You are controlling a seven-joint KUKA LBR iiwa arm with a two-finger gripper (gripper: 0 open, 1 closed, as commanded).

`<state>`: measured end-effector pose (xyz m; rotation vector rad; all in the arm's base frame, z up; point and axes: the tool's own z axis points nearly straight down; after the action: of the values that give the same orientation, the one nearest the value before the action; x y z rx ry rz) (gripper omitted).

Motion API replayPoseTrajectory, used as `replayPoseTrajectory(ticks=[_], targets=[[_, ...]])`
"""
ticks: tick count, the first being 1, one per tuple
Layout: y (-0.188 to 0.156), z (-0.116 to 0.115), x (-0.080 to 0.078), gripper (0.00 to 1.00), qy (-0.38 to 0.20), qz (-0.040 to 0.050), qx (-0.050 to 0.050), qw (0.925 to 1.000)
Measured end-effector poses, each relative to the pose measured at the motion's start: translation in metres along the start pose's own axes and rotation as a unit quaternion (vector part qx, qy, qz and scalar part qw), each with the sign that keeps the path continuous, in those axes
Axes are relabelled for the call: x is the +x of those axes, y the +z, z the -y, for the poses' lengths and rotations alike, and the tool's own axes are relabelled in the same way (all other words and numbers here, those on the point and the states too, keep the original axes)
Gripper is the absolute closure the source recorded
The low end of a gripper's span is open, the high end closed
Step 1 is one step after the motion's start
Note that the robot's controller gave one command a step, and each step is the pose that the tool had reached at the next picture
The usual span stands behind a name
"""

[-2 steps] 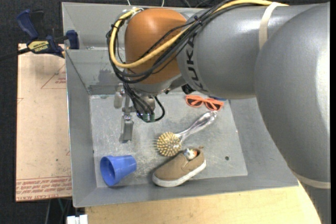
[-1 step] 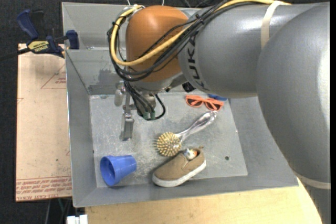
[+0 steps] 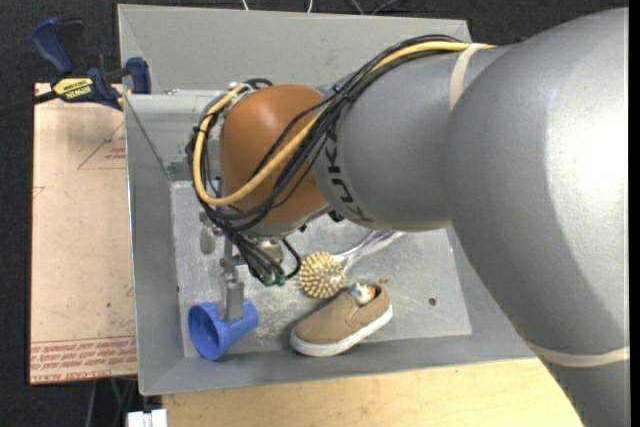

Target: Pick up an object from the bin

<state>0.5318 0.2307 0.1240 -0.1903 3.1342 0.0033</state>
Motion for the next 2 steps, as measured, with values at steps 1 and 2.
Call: replayPoseTrajectory(ticks=[1,2], targets=[[-0.023,-0.016,0.036,0.00,-0.025,0.0024,0.000,0.9997],[-0.001,-0.019,0.042,0.00,-0.186,-0.0001,0.000,0.9825]])
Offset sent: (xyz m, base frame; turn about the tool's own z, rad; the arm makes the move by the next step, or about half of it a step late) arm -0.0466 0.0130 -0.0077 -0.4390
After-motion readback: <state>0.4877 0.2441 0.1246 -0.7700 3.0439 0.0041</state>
